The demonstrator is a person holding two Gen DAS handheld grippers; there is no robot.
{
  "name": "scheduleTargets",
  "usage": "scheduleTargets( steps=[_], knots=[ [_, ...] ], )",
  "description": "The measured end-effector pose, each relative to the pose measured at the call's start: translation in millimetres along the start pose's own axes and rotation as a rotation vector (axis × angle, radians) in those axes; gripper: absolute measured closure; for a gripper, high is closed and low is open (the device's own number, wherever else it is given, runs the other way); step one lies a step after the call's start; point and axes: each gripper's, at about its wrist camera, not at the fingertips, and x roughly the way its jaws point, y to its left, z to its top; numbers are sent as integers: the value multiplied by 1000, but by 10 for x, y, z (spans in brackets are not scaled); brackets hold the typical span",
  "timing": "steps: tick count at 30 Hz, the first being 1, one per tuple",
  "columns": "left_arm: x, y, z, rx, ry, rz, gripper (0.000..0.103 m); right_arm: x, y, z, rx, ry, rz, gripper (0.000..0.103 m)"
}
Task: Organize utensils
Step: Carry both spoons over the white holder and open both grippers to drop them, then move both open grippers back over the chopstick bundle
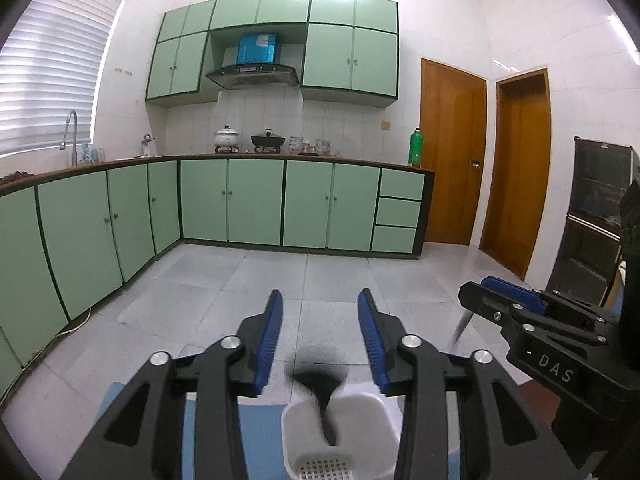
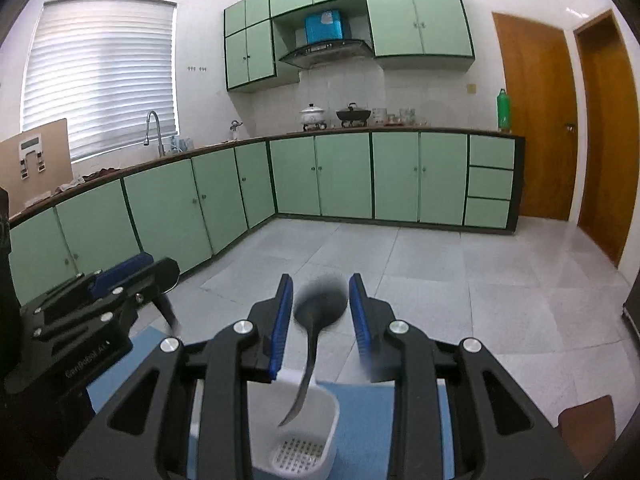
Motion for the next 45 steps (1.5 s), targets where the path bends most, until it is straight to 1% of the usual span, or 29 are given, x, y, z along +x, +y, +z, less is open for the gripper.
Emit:
scheduleTargets(
  steps=[2,4,5,6,7,8,9,10,11,12,14,15,16,18,20,22,24,25,30,31,33,36,39,43,44,45],
  knots=[
    [-62,-9,-29,3,12,-2,61,-92,27,-48,21,4,5,69],
    [-133,-5,-7,-6,23,-4,59,-216,-2,-60,46,5,13,62],
    [-209,-2,-10,-13,30,-2,57,-277,-11,-61,55,6,15,57],
    [-254,9,-22,-15,37,0,53,-353,-17,-77,60,7,16,52],
    [-344,10,-34,-19,46,-4,50,-440,-23,-96,64,11,18,49],
    [-424,5,-57,-18,54,-5,49,-532,-22,-130,65,20,17,44],
    [-502,-4,-85,-11,66,2,45,-631,-14,-181,65,31,17,38],
    [-623,-20,-155,1,83,7,42,-697,-16,-229,65,45,18,36],
    [-719,-30,-221,9,98,9,41,-792,-2,-313,63,69,16,31],
    [-805,-35,-304,12,118,17,36,-893,19,-417,63,94,19,27],
    [-991,-47,-527,0,190,18,33,-1051,65,-616,86,137,31,21],
    [-1048,-46,-621,-7,218,15,31,-1128,98,-735,94,167,37,20],
    [-1126,-52,-769,-15,262,13,31,-1221,138,-898,101,205,48,20],
    [-1259,-83,-1092,-26,350,6,29,-1380,241,-1208,94,278,44,20],
    [-1344,-100,-1333,-27,418,7,29,-1476,316,-1424,79,322,35,20],
    [-1406,-145,-1543,-12,471,15,29,-1620,437,-1697,70,372,32,20],
    [-1485,-207,-1774,19,521,25,29,-1699,541,-1857,64,404,43,20],
    [-1514,-226,-1854,27,533,31,29,-1765,616,-1971,53,419,44,20],
    [-1582,-243,-2069,30,574,51,28,-1879,884,-2241,1,461,46,22],
    [-1581,-233,-2094,26,581,58,28,-1885,846,-2259,-5,466,48,22],
    [-1590,-230,-2120,12,586,58,27,-1890,901,-2314,-21,476,42,23],
    [-1610,-234,-2142,9,578,74,27,-1858,918,-2338,-16,497,45,26],
    [-1589,-230,-2141,-5,583,90,27,-1836,970,-2387,-41,508,19,29],
    [-1555,-233,-2125,-11,582,110,27,-1828,948,-2397,-30,514,-1,31],
    [-1551,-236,-2122,-13,581,114,27,-1831,940,-2400,-27,513,-6,32],
    [-1626,-247,-2161,-13,579,117,27,-1828,929,-2395,-29,512,-17,33]
  ],
)
